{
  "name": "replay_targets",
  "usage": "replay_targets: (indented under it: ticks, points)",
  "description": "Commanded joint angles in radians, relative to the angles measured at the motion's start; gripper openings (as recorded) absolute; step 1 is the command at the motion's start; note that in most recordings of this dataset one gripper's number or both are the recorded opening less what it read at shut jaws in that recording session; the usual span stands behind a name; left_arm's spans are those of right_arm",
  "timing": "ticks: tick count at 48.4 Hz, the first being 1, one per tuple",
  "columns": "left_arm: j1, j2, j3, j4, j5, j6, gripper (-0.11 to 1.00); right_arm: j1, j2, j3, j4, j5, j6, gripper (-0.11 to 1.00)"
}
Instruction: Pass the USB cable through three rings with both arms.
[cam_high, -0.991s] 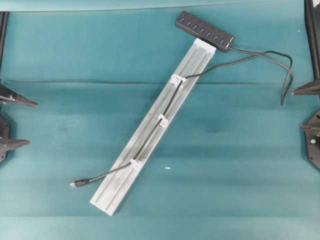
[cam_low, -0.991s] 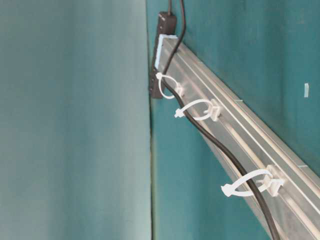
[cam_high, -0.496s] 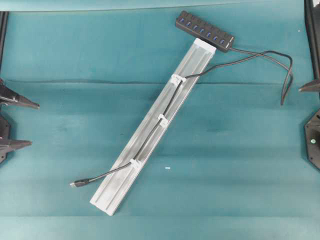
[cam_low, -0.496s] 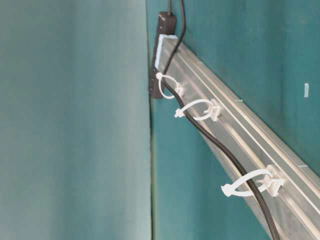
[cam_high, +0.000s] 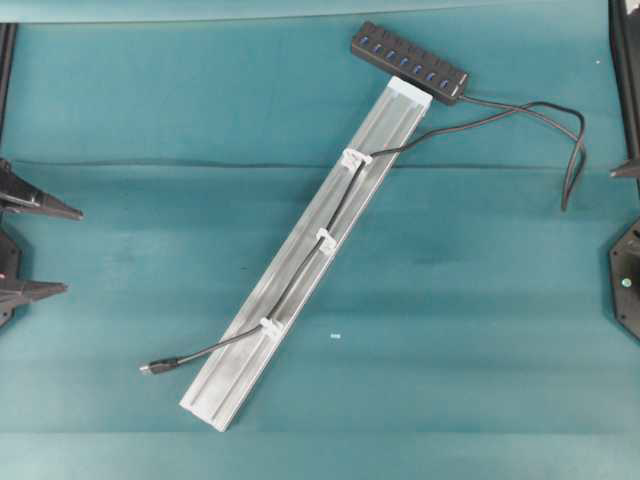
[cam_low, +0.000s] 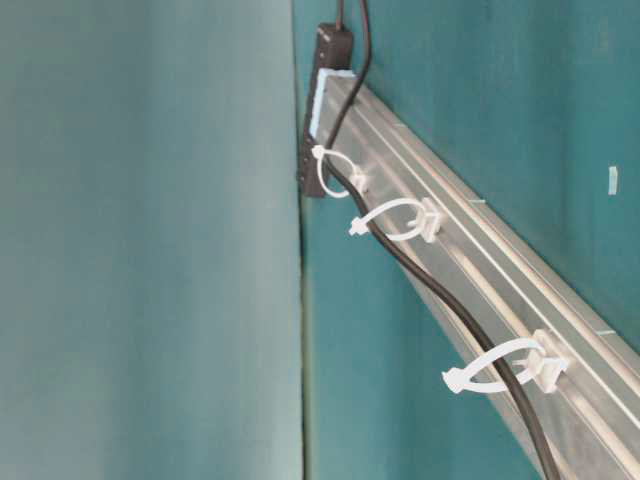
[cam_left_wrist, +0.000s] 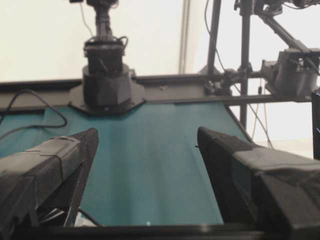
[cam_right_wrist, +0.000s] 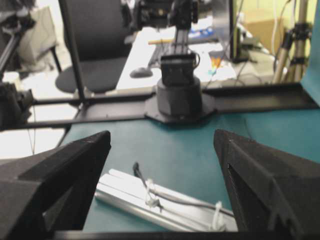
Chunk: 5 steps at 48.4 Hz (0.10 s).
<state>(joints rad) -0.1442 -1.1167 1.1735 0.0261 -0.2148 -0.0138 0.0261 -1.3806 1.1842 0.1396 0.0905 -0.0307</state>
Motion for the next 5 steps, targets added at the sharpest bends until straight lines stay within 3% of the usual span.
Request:
replay_targets:
  ticks: [1,5]
  points:
    - [0.003,0.009,-0.009,0.003,-0.005,-0.003,0.91,0.002,0.008,0.005,0.003,-0.015,0.003,0.90]
    - [0.003,0.008,-0.009,0.003,-0.005,-0.003,0.91,0.002,0.008,0.005,0.003,-0.037,0.002,0.90]
